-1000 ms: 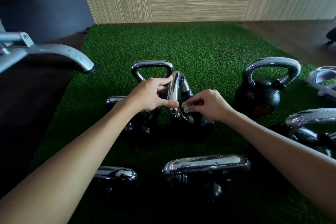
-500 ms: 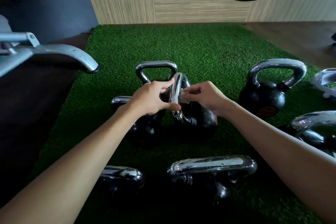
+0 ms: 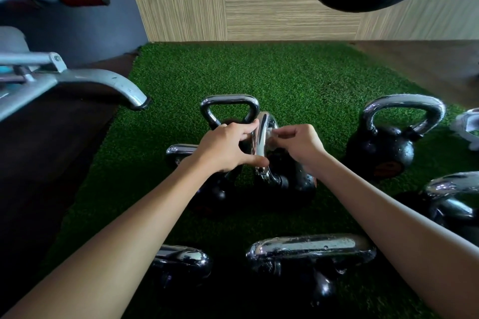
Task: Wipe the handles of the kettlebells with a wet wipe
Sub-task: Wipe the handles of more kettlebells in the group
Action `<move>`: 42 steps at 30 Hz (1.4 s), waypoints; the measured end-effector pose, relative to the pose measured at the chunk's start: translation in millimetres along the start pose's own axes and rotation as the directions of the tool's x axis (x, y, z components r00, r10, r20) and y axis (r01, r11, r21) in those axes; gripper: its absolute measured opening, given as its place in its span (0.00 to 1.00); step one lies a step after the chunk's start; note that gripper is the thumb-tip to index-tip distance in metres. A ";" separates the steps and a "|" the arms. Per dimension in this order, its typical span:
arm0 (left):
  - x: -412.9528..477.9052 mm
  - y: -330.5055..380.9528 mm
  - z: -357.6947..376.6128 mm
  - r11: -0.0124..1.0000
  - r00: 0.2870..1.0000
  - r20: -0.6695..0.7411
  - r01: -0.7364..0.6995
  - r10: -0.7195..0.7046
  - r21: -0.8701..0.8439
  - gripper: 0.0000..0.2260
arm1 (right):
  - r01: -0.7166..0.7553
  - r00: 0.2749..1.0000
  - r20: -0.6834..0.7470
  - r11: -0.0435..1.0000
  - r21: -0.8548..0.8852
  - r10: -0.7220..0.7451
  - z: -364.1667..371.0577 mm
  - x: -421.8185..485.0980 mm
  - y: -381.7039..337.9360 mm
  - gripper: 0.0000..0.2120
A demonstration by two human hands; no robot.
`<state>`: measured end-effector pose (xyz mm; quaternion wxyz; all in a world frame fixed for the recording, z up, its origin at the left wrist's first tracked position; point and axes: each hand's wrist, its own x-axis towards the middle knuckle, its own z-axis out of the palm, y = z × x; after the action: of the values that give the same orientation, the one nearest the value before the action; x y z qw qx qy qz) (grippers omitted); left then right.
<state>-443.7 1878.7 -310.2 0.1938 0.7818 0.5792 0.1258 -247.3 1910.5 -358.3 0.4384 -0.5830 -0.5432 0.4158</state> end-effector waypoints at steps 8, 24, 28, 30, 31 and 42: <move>-0.7 3.4 2.5 1.000 1.000 -0.012 -0.020 0.020 0.007 0.49 | 0.024 0.971 -0.232 0.992 -0.125 -0.053 8.7 18.9 -3.5 0.08; 12.4 19.6 2.5 0.997 0.998 -0.009 -0.065 0.066 0.030 0.48 | -0.006 0.985 -0.160 0.905 -0.426 -0.068 -14.6 20.4 19.6 0.10; 31.1 45.7 6.1 0.974 0.994 0.001 -0.106 0.108 0.201 0.47 | -0.134 0.968 -0.227 0.984 -0.116 0.105 -52.2 8.6 16.0 0.12; 43.2 63.0 12.1 0.948 0.992 0.020 -0.129 0.128 0.291 0.47 | -0.183 0.956 -0.236 0.983 -0.020 0.173 -73.1 1.6 15.2 0.15; 48.7 72.4 15.7 0.936 0.990 0.027 -0.140 0.139 0.322 0.47 | -0.210 0.954 -0.220 0.978 -0.008 0.203 -81.1 -2.9 13.7 0.16; 103.5 77.4 -32.8 0.946 0.943 0.236 -0.279 0.236 0.167 0.24 | -0.144 0.966 -0.231 0.985 -0.098 0.118 -77.8 -47.0 -19.7 0.16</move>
<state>-360.4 1963.0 -249.1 0.1577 0.8754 0.4570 0.0075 -180.9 1859.4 -318.0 0.4344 -0.6850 -0.4733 0.3436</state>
